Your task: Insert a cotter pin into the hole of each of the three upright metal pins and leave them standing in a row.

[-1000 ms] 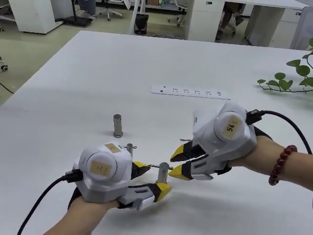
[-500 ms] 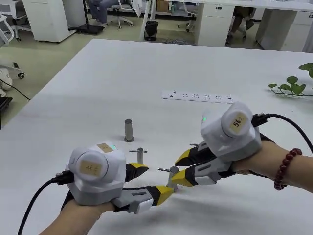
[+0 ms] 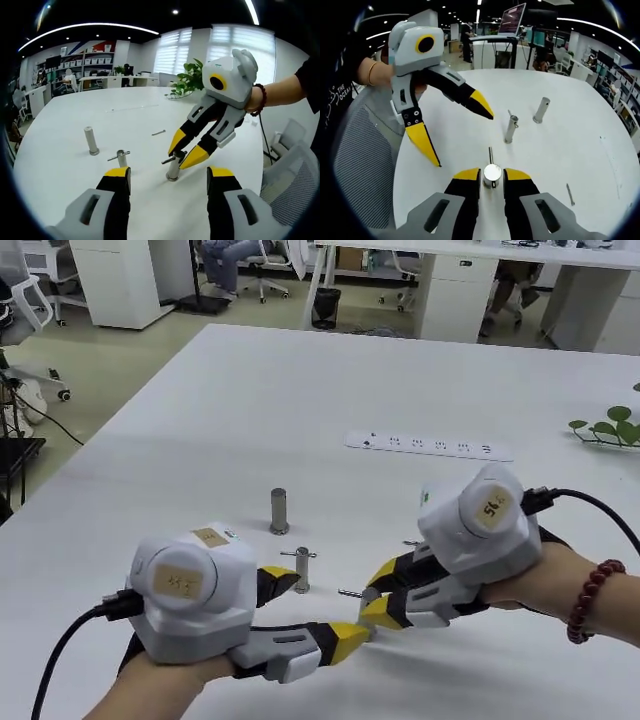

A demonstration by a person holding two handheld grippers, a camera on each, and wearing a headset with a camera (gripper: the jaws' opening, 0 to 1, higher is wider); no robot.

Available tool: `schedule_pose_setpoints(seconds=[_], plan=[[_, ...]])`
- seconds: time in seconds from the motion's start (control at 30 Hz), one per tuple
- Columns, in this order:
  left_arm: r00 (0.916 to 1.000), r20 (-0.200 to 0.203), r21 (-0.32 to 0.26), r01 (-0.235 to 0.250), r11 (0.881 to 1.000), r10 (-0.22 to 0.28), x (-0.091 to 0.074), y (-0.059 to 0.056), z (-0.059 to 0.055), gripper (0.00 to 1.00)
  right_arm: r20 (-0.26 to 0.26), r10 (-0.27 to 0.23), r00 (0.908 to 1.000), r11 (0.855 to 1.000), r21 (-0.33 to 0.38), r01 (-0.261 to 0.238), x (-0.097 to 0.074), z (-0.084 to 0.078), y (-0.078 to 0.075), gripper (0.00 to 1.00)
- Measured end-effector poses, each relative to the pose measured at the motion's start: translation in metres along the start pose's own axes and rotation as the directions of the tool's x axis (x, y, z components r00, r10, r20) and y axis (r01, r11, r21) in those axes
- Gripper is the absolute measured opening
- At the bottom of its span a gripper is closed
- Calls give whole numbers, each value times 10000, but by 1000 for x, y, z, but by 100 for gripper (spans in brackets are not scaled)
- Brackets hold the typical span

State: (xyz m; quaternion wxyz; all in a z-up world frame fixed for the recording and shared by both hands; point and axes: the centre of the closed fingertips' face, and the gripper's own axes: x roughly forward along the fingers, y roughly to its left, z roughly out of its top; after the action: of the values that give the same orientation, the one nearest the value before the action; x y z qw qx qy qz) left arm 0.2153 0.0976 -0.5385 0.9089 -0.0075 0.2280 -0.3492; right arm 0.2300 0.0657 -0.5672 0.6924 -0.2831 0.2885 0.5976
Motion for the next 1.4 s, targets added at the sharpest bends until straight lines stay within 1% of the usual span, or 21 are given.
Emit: schedule_pose_setpoints(seconds=[0.17,0.4,0.47,0.5,0.6,0.67,0.8,0.93,1.07,1.13,1.17,1.27,1.4], plan=[[9999,17,325,-127,9994,126,-6,1,1,66,-21,36,10000,10000,-93,-36,3,-1,1,13],[9999,-86,587,-102,9982,107,-10,1,-2,80,-39,4,10000,9999,-135,-5,4,-2,0,11],[9999,11,628,-130,9979,129,-10,2,-2,82,-36,-3,10000,9999,-121,2,5,-2,0,11],[9996,228,656,-170,9977,155,-11,3,0,83,-43,-7,10000,9999,-118,7,5,-3,0,11],[9994,316,557,-126,9984,109,-12,4,1,86,-61,-25,10000,9999,-149,24,4,-3,-1,10],[9991,375,670,-208,9975,184,-12,6,3,88,-76,-34,10000,9998,-172,32,4,-3,-1,9],[9989,303,797,-387,9961,364,-13,11,2,91,-68,21,10000,9998,-196,-22,3,-3,-1,9],[9989,199,888,-436,9951,420,-14,14,1,94,-52,73,10000,9999,-82,-73,3,-3,-1,9],[9990,133,873,-438,9952,428,-14,15,0,99,38,117,9999,9999,-107,-116,4,-2,0,8],[9993,54,883,-377,9954,374,-14,16,-1,99,53,87,9999,10000,-15,-87,3,-2,-1,8],[9993,56,882,-383,9954,380,-14,16,-1,99,62,86,9999,9999,125,-86,3,-3,-1,8],[9992,53,889,-404,9952,401,-14,16,0,99,111,94,9999,9997,241,-97,3,-3,-1,8],[9990,45,994,-452,9940,450,-14,17,0,99,63,139,9999,9998,164,-140,3,-3,-1,8]])
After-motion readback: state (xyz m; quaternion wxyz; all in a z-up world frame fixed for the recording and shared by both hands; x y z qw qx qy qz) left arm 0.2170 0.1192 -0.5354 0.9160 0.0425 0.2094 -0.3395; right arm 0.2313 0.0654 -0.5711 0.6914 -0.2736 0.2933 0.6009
